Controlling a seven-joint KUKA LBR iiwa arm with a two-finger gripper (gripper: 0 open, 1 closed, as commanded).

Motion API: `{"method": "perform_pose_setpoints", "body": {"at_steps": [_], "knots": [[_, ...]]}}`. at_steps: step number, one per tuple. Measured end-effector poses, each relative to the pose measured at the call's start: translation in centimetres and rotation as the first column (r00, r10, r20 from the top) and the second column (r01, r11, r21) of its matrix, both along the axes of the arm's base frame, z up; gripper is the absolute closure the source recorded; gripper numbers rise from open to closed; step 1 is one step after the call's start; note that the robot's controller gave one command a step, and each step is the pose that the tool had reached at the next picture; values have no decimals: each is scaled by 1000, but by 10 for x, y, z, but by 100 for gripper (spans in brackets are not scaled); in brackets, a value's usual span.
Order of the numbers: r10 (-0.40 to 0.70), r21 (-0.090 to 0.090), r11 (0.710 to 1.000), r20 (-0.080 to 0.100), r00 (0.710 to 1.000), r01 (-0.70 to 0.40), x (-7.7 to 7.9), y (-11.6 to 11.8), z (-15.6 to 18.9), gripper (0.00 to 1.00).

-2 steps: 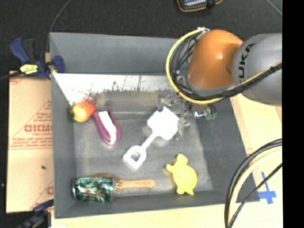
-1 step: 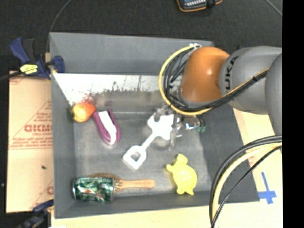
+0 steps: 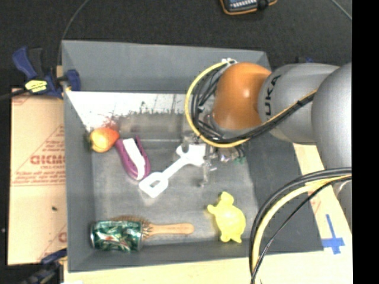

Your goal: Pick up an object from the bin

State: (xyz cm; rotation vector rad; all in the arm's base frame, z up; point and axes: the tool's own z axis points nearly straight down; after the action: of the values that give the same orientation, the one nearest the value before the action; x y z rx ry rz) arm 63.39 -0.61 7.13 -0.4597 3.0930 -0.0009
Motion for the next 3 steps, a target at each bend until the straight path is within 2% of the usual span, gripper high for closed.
{"method": "perform_pose_setpoints", "body": {"at_steps": [1, 2, 3], "knots": [[13, -3, 1000, -3, 1000, -13, -4, -1, 3, 100], [12, -3, 1000, -3, 1000, -12, -4, -1, 3, 100], [10, -3, 1000, 0, 1000, -10, -4, -1, 24, 100]]}}
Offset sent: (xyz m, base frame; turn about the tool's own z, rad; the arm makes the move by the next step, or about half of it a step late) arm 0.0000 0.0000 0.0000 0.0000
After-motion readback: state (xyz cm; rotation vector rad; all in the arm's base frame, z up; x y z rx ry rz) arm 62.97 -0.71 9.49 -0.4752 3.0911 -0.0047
